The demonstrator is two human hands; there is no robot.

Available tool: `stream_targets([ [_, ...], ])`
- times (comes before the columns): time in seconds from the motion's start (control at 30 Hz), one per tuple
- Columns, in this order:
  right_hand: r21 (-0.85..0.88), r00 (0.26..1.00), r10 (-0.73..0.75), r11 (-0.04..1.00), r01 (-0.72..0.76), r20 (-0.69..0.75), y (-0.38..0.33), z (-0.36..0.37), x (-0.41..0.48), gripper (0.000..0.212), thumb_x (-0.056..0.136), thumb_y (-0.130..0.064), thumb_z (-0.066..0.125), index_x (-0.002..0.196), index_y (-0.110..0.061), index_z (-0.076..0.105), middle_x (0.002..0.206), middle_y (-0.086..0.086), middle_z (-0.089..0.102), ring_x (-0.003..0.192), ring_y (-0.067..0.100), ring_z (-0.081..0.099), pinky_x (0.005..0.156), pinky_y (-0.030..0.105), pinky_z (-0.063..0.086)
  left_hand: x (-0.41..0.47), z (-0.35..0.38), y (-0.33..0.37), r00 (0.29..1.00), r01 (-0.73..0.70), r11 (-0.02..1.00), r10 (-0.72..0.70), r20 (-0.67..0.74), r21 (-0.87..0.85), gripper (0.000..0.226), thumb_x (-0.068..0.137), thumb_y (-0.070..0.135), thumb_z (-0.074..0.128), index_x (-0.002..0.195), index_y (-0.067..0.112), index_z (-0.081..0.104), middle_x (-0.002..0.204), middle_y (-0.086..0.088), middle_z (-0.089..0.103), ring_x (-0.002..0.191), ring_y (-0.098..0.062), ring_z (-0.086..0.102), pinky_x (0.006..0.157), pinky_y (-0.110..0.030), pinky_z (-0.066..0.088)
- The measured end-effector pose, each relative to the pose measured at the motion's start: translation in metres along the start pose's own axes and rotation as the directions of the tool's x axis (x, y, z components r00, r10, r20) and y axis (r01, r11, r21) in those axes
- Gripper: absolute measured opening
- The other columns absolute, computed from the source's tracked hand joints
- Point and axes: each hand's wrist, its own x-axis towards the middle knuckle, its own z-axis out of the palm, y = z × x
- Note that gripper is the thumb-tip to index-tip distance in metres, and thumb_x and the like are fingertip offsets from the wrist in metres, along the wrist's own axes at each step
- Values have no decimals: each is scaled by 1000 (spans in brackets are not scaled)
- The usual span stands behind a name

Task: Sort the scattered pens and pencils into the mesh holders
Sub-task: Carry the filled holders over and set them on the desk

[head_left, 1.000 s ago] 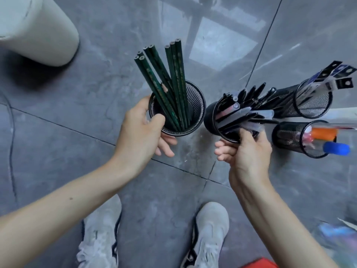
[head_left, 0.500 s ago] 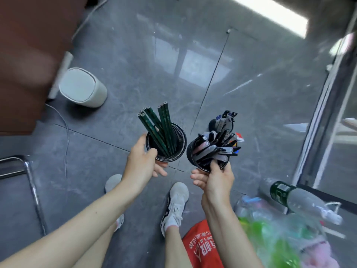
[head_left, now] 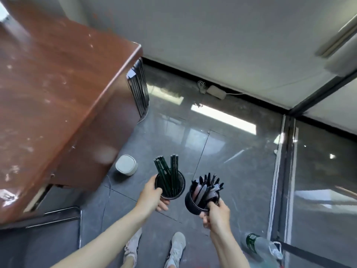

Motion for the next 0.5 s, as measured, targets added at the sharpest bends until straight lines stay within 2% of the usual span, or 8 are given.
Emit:
stream_targets([
  [0.1,-68,997,-22,997,28,80,-29,7,-34,28,87,3,32,96,-9,56,41,11,48,24,12,33,34,12,25,-30,-19,29,997,-25,1000,25,-67,3,52,86,-5,29,120,34,39,58,-15,68,41,-21,62,36,-20,39],
  [0.23,-160,982,-89,980,115,164,-62,27,-62,30,88,2,32,97,-14,56,40,10,49,24,12,35,33,10,22,-53,-44,49,985,-73,992,56,-165,-104,48,85,-7,28,119,22,44,58,-14,66,38,-19,60,34,-17,35],
  [0.33,-201,970,-117,967,160,212,-80,51,-72,29,88,1,33,97,-14,56,40,10,49,24,13,34,33,10,23,-63,-70,56,973,-92,978,48,-226,-189,50,85,-8,29,114,28,45,65,-15,67,39,-20,60,35,-16,35],
  [0.5,-249,947,-153,941,227,283,-110,115,-85,28,90,1,33,101,-9,57,42,10,49,25,11,35,34,12,24,-68,-135,59,946,-141,947,44,-322,-287,45,87,-5,30,114,26,47,57,-16,68,37,-19,57,37,-18,35],
])
